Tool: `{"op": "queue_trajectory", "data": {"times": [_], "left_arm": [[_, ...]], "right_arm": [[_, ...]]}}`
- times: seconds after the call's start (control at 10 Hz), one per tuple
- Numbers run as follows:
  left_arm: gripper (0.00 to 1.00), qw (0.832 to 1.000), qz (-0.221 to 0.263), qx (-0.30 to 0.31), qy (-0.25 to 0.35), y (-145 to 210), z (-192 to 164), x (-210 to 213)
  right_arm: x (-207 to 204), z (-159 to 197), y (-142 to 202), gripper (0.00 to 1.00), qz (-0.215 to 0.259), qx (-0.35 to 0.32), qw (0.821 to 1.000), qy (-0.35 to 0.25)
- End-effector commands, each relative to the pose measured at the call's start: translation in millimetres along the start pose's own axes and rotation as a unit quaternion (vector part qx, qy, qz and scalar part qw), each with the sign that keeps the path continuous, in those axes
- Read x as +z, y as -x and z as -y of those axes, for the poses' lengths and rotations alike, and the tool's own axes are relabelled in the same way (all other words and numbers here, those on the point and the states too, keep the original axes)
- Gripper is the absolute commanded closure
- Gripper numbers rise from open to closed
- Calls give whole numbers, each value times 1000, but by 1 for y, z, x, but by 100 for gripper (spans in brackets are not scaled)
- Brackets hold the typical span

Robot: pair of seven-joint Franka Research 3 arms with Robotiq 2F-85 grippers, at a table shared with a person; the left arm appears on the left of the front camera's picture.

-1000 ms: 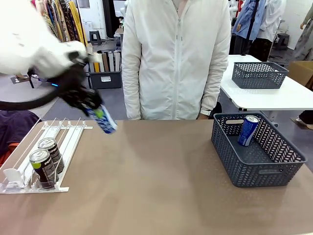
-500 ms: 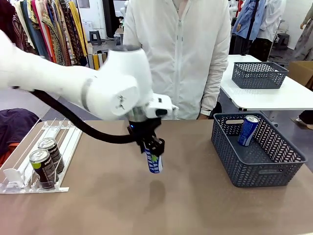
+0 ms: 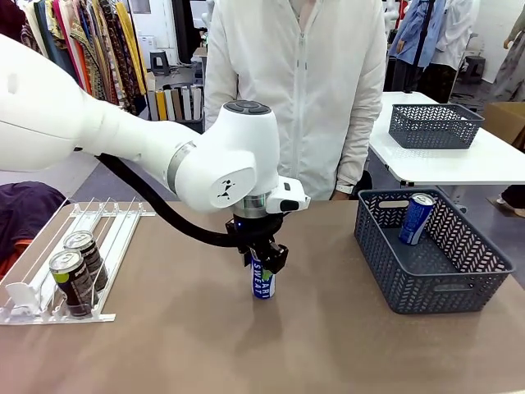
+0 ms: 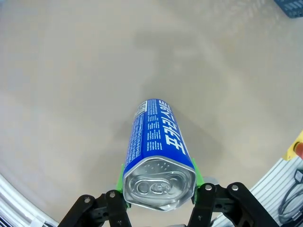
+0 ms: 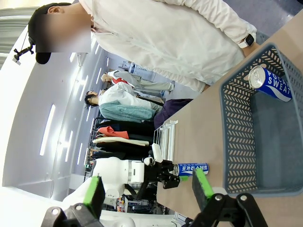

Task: Retrieve and store the cans from the dispenser.
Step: Pick up the last remaining can from one row of the Automatic Can Dispenser and place it in the middle of the table.

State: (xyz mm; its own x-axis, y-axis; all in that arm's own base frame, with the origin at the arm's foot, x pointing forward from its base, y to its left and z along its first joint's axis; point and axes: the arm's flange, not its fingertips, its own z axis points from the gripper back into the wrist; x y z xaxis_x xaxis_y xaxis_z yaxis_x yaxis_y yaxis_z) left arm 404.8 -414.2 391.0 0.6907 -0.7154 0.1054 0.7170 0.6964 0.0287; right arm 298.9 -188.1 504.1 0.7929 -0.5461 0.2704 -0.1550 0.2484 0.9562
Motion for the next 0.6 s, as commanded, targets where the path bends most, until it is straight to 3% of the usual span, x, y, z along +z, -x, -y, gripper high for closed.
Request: {"op": "queue_trajectory", "data": {"times": [0.0, 0.1, 0.2, 0.3, 0.5], "left_arm": [[100, 1000, 0, 8, -13, -4, 1, 5], [68, 1000, -1, 6, -12, -3, 1, 5], [11, 1000, 1, 2, -14, -4, 0, 5], [0, 1000, 0, 3, -12, -3, 0, 6], [0, 1000, 7, 2, -13, -3, 0, 8]], "right_arm": [[-1, -2, -4, 0, 6, 8, 1000, -11], [-1, -2, -4, 0, 6, 8, 1000, -11], [-1, -2, -4, 0, 6, 8, 1000, -11], [-1, -2, -4, 0, 6, 8, 1000, -11], [-1, -2, -4, 0, 6, 8, 1000, -11]]}}
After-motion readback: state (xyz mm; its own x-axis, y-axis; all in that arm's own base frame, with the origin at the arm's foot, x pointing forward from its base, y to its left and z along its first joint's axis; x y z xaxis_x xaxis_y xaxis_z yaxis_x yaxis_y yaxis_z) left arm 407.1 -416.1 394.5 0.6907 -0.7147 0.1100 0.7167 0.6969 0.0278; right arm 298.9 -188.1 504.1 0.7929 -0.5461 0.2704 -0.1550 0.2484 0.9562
